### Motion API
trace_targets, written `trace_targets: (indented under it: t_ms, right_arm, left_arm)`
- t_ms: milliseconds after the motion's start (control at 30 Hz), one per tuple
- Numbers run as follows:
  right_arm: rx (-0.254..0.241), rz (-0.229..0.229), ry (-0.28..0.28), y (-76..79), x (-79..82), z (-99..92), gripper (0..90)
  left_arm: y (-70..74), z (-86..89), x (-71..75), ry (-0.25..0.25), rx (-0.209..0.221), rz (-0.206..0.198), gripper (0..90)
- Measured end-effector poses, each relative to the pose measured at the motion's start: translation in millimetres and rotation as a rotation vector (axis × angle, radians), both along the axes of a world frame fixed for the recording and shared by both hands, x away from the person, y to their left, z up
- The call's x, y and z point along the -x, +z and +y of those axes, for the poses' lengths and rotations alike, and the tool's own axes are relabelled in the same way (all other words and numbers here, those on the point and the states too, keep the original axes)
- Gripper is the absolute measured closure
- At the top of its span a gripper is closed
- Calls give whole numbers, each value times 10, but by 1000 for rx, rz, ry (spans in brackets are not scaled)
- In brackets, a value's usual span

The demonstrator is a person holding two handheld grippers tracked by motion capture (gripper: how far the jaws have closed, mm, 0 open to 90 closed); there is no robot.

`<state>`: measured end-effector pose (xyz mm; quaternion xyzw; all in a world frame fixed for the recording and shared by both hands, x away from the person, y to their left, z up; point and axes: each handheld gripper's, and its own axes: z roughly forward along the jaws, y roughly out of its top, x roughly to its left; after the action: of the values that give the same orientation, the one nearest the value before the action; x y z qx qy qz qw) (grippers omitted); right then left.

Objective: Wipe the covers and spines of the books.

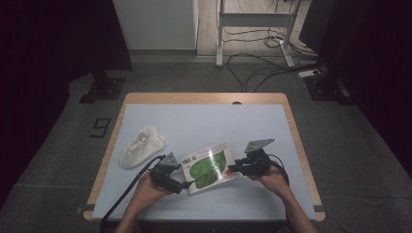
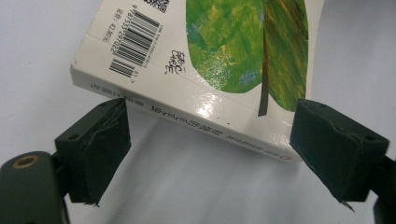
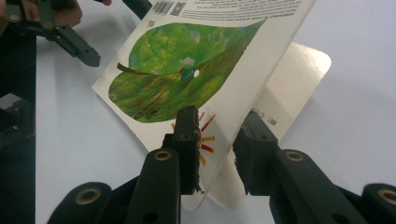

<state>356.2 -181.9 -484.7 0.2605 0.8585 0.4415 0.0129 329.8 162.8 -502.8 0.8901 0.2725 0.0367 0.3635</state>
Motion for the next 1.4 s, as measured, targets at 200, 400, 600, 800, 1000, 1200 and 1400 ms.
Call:
trace_targets:
  t_ms: [200,400,600,800,1000,1200,1400]
  right_arm:
    - [-10,-8,0,-16,39,-29,713]
    - [-1,-3,-4,-50,64,-55,719]
    - [7,1,-8,-105,78,-83,720]
    - [15,8,-9,-161,96,-111,715]
    - [20,11,-2,-187,105,-136,627]
    - [18,0,-79,-98,31,-175,454]
    - [1,26,-83,-32,-102,-58,455]
  left_arm:
    - [-29,-13,-64,23,5,19,116]
    - [-30,-37,-79,22,19,14,141]
    - [40,-76,-35,3,13,-29,241]
    - [109,-92,-4,-3,32,-62,324]
    - [183,-114,37,-10,23,-102,385]
    - [220,-116,32,-17,25,-104,422]
    - [246,-108,16,-25,31,-96,452]
